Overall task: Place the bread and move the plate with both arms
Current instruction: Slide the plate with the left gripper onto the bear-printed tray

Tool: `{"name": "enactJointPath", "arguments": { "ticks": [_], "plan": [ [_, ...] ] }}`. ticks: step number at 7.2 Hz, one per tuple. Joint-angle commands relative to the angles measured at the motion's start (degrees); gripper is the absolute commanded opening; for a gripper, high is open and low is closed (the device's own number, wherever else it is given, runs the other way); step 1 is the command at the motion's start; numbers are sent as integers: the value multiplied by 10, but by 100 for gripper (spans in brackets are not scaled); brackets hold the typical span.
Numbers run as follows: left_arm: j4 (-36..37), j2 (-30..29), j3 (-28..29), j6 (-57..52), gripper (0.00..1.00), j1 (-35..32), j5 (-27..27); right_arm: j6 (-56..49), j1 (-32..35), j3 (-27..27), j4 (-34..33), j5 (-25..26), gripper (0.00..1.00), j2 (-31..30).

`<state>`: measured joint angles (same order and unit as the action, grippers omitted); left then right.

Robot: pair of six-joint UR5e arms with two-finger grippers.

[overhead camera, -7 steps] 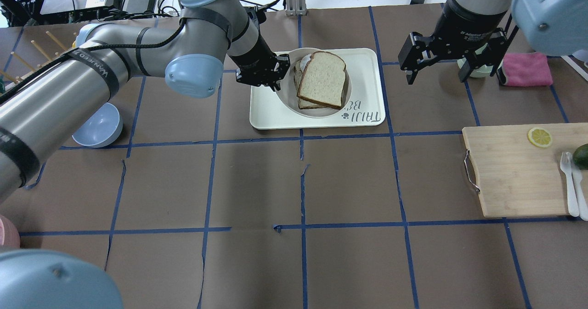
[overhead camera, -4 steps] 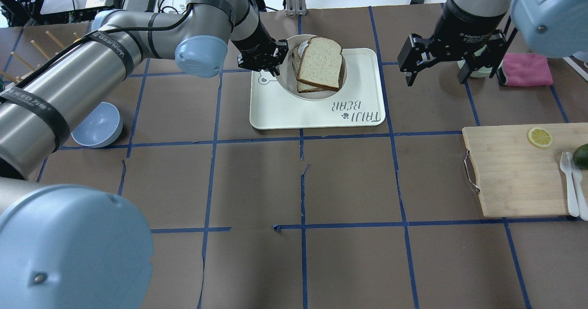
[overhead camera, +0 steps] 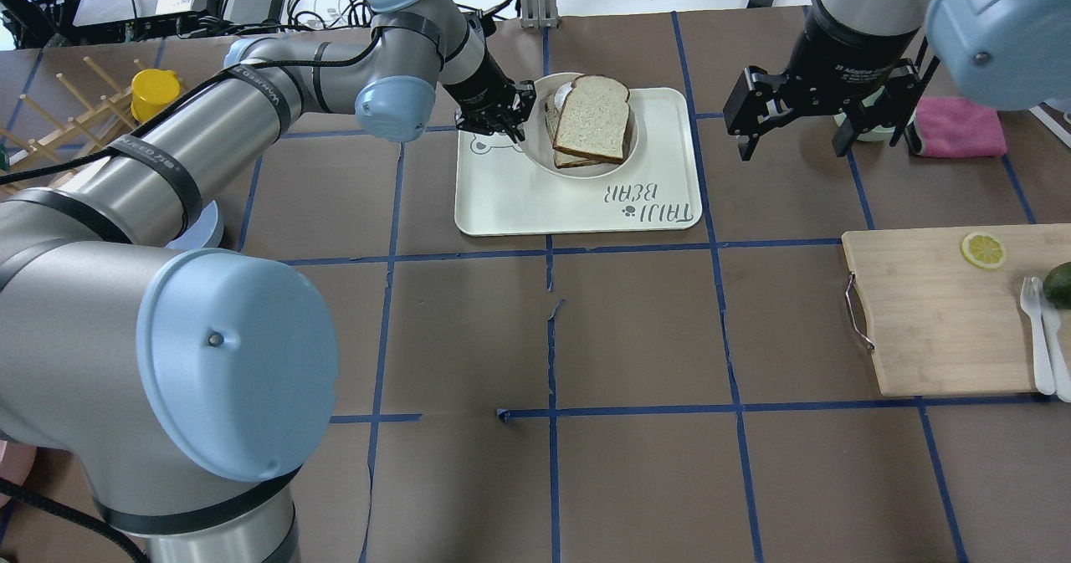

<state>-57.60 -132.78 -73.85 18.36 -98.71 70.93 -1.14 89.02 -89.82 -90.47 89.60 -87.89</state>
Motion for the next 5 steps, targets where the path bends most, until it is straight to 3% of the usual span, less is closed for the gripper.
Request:
{"name": "enactJointPath", "arguments": {
  "ticks": [1,2,3,4,5],
  "plan": [
    [4,-9,-4,3,0,0,0,2,-1,0,1,-2,100,0],
    [4,-10,-5,1,23,0,0,7,-2,1,0,-2,100,-2],
    [5,-11,-4,1,58,0,3,9,-1,0,2,-2,100,-4],
    [5,-10,-5,-9,100,0,3,11,-1,0,3,-1,100,-4],
    [4,4,-2,-8,100,4,7,12,0,0,3,-2,100,-4]
  ]
}}
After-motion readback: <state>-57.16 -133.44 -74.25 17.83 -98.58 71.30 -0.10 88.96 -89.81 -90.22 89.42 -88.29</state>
